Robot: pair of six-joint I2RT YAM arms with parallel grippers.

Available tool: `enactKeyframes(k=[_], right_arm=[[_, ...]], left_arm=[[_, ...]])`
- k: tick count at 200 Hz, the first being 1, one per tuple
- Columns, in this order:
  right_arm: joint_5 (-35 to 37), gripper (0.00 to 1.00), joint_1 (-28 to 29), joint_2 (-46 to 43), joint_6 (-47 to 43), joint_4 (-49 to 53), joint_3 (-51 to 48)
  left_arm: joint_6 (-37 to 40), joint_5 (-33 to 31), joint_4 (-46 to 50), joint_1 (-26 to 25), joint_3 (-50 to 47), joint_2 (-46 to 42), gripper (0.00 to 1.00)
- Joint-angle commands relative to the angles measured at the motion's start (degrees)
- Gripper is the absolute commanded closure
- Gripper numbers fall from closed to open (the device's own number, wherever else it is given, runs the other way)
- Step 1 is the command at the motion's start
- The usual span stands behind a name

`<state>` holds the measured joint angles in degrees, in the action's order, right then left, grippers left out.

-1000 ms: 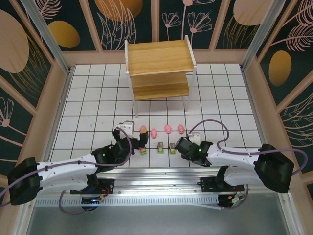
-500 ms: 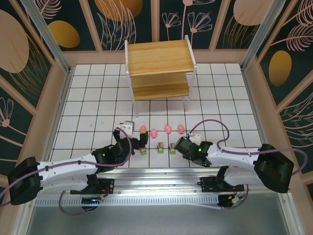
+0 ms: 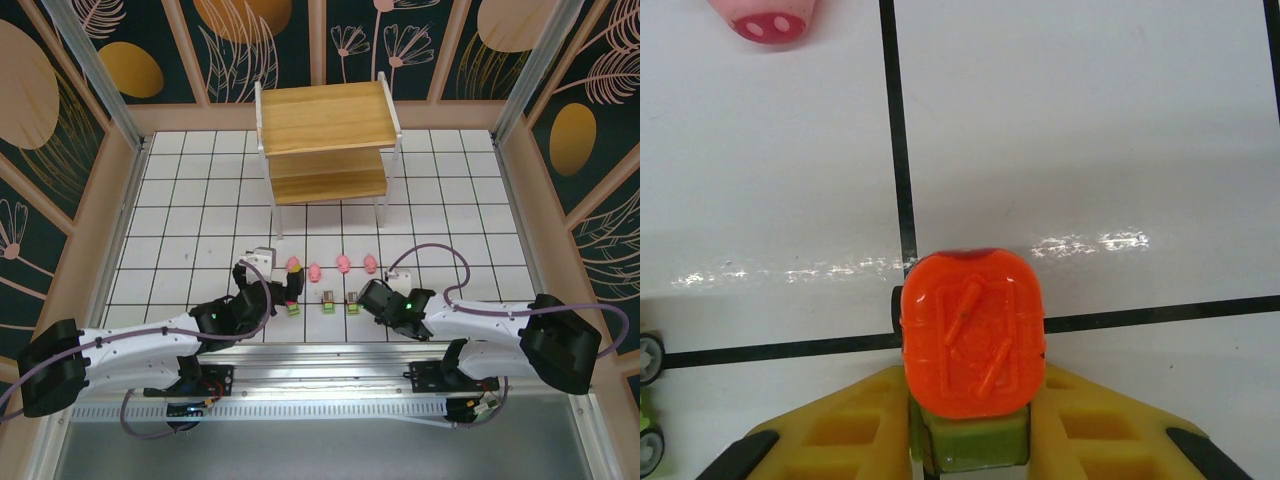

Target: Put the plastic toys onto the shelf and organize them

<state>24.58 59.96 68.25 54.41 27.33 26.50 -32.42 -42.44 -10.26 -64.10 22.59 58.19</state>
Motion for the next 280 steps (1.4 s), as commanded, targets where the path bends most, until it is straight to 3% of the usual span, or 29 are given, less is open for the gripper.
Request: enactKeyframes(k=[1, 68, 130, 197, 241, 280], right_arm=[[2.6, 0.86, -0.1, -1.2, 1.2, 2.7, 1.3], [7.7, 0.88, -0.2, -2.3, -3.5, 9.5, 12.2], [11.1, 0.88, -4.1, 3.0, -16.0, 8.8, 25.3], [10.1, 0.88, -13.1, 8.1, -29.7, 2.0, 34.2], [9.6, 0.88, -16.1, 12.9, -35.1, -0.1, 40.3], [8.4, 0.88, -18.9, 16.2, -38.9, -2.0, 43.6]], left_arm=[[0.9, -0.3, -0.7, -0.3, 0.2, 0.4, 0.01], [2.0, -0.8, 1.7, -0.3, 3.0, 3.5, 0.01], [3.6, 0.5, 3.7, -0.3, 4.5, 2.9, 0.01], [6.2, 9.7, 3.3, 0.0, 7.7, 5.6, 0.01], [6.5, 17.3, 2.4, 2.8, 8.0, 7.4, 0.01], [6.1, 20.3, 2.2, 5.6, 6.4, 5.3, 0.01]])
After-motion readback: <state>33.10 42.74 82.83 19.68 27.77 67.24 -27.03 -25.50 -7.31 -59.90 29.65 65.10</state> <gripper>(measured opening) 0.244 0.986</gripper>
